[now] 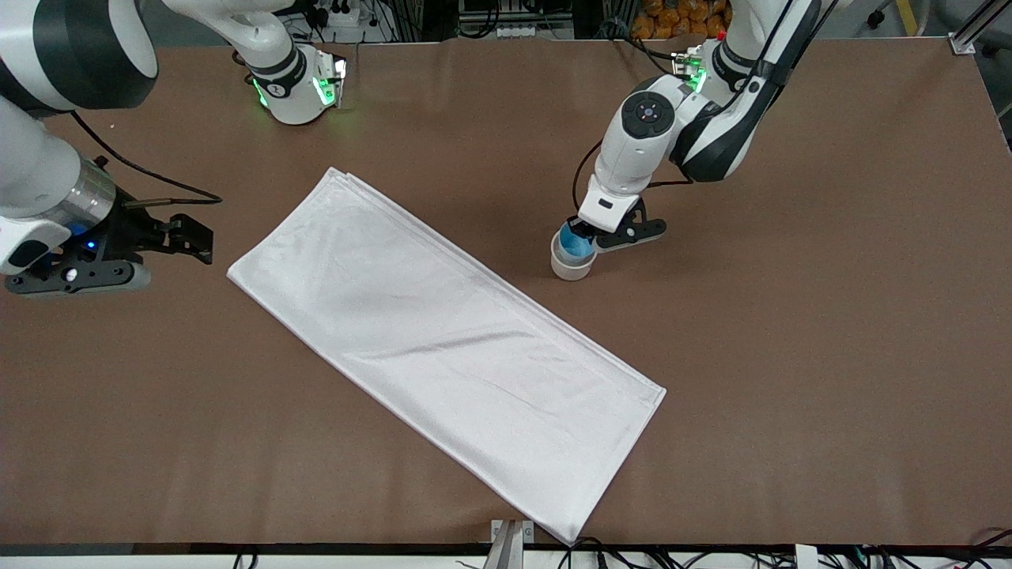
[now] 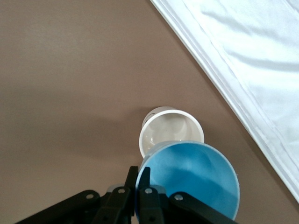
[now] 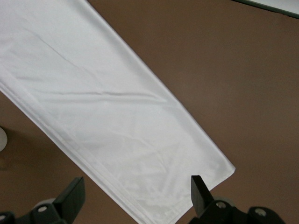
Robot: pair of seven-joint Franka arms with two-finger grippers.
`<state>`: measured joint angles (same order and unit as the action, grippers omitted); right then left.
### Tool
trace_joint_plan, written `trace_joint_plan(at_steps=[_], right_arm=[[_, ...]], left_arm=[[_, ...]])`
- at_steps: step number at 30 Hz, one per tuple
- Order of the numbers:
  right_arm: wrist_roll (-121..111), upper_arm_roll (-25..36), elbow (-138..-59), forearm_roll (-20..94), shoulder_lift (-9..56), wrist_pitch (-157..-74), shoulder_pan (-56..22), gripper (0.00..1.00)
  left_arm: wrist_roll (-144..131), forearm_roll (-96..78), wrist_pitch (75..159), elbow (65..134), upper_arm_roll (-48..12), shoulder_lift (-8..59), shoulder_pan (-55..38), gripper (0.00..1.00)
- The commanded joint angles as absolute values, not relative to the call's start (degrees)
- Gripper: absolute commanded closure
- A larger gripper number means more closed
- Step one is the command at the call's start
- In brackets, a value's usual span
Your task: Place blue cup into white mug on table
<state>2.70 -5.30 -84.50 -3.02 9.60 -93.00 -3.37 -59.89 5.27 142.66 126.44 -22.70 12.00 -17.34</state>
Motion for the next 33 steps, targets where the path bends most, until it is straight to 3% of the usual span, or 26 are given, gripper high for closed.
trace_joint_plan(at_steps=[1,8,9,11,27,33], right_arm=[[2.81,-6.06,-91.30,-2.11,7.30,-97.81,-2.38,0.00],[2.64,-6.06,-92.90,-2.11,5.98,-98.44,-1.85,0.00],[2.64,-6.06,-92.90,-2.11,5.98,-98.44,-1.85,0.00],[2.72,-6.06,-92.81,-2.11,5.98,-98.52,-1.93,0.00],[2.81,-6.06,-90.00,-2.02,6.50,-97.73,0.44,0.00],[2.90,-6.07,-90.00,-1.93,6.94,-97.73,2.02,0.00]], left_arm=[[-64.68,10.10,143.88,125.07,-22.94,14.67,-17.58,1.00],[-64.78,10.72,143.88,124.45,-22.94,16.00,-17.32,1.00],[-64.60,10.81,143.88,124.37,-22.94,16.00,-16.97,0.81],[-63.90,10.90,143.88,124.02,-22.94,16.52,-16.70,0.02],[-63.99,10.81,142.39,121.99,-22.50,14.42,-15.82,0.00],[-52.94,10.90,138.44,119.54,-22.41,12.57,-10.21,0.00]])
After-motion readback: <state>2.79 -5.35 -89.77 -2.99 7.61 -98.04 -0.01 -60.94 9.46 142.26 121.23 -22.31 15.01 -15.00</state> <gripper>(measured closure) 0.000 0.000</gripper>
